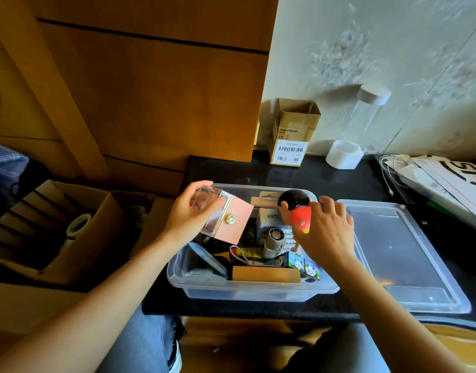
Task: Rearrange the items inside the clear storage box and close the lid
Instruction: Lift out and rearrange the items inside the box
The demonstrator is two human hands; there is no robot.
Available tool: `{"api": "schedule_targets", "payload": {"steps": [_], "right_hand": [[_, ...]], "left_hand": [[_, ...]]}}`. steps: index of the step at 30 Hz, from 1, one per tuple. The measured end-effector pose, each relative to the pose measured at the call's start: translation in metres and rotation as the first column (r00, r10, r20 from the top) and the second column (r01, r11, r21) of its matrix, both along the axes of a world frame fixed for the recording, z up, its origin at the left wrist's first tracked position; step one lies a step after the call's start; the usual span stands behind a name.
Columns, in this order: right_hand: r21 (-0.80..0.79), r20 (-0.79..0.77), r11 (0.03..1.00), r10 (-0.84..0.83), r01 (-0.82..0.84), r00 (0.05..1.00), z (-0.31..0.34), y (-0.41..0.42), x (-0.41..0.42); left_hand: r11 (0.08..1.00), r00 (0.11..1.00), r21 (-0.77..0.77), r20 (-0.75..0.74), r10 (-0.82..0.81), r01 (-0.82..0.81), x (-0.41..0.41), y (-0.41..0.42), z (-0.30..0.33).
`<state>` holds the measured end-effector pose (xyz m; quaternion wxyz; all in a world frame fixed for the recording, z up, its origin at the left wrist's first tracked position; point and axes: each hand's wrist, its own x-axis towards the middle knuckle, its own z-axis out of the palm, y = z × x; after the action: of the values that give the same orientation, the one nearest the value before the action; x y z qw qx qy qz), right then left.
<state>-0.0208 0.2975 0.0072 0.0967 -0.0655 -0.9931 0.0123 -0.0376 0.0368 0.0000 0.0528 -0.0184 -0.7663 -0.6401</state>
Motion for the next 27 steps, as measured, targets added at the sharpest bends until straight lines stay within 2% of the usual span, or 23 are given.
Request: {"api": "schedule_targets", "payload": {"steps": [2, 3, 5, 6, 7, 9, 11, 12, 15, 19, 22, 24, 25, 27], "right_hand": [[-0.027, -0.002, 0.999, 0.029, -0.029, 1.0, 0.005, -0.004, 0.002], [-0.08, -0.051, 0.994, 0.073, -0.077, 0.996, 0.009, -0.008, 0.004], [-0.191, -0.212, 0.945, 0.224, -0.265, 0.951, 0.016, -0.019, 0.006], [-0.229, -0.256, 0.9, 0.313, -0.372, 0.915, 0.02, -0.025, 0.006], [-0.28, -0.236, 0.84, 0.41, -0.465, 0.881, 0.023, -0.032, 0.005], [-0.414, -0.02, 0.713, 0.614, -0.566, 0.789, 0.023, -0.046, 0.002], [-0.459, 0.286, 0.687, 0.715, -0.563, 0.638, 0.012, -0.064, -0.007], [-0.437, 0.386, 0.694, 0.719, -0.572, 0.578, 0.005, -0.072, -0.012], [-0.397, 0.45, 0.7, 0.712, -0.594, 0.539, -0.013, -0.096, -0.028], [-0.509, 0.503, 0.693, 0.721, -0.511, 0.476, -0.025, -0.121, -0.042], [-0.624, 0.607, 0.681, 0.732, -0.383, 0.31, -0.023, -0.133, -0.046], [-0.625, 0.675, 0.685, 0.715, -0.375, 0.181, -0.021, -0.135, -0.048], [-0.595, 0.705, 0.69, 0.694, -0.412, 0.146, -0.021, -0.135, -0.048], [-0.521, 0.725, 0.68, 0.671, -0.516, 0.153, -0.02, -0.136, -0.045]], "left_hand": [[1.0, 1.0, 0.003, 0.005, 0.016, -0.016, 0.0, 0.0, 0.0], [0.999, 1.0, 0.019, 0.011, 0.028, -0.028, 0.0, -0.001, 0.0], [0.996, 0.999, 0.072, 0.028, 0.044, -0.046, -0.001, -0.004, 0.002], [0.995, 0.998, 0.087, 0.038, 0.053, -0.056, -0.002, -0.006, 0.003], [0.992, 0.997, 0.102, 0.05, 0.067, -0.072, -0.004, -0.007, 0.005], [0.981, 0.991, 0.153, 0.076, 0.113, -0.123, -0.007, -0.009, 0.007], [0.967, 0.984, 0.193, 0.096, 0.153, -0.169, -0.009, -0.011, 0.007], [0.963, 0.981, 0.199, 0.103, 0.164, -0.182, -0.01, -0.012, 0.007], [0.953, 0.976, 0.223, 0.117, 0.183, -0.205, -0.012, -0.015, 0.006], [0.937, 0.966, 0.256, 0.157, 0.204, -0.239, -0.016, -0.017, 0.006], [0.944, 0.971, 0.247, 0.144, 0.19, -0.221, -0.016, -0.017, 0.005], [0.949, 0.975, 0.238, 0.132, 0.179, -0.206, -0.015, -0.017, 0.005], [0.952, 0.977, 0.233, 0.124, 0.173, -0.198, -0.014, -0.017, 0.005], [0.955, 0.978, 0.222, 0.116, 0.173, -0.196, -0.013, -0.016, 0.005]]}}
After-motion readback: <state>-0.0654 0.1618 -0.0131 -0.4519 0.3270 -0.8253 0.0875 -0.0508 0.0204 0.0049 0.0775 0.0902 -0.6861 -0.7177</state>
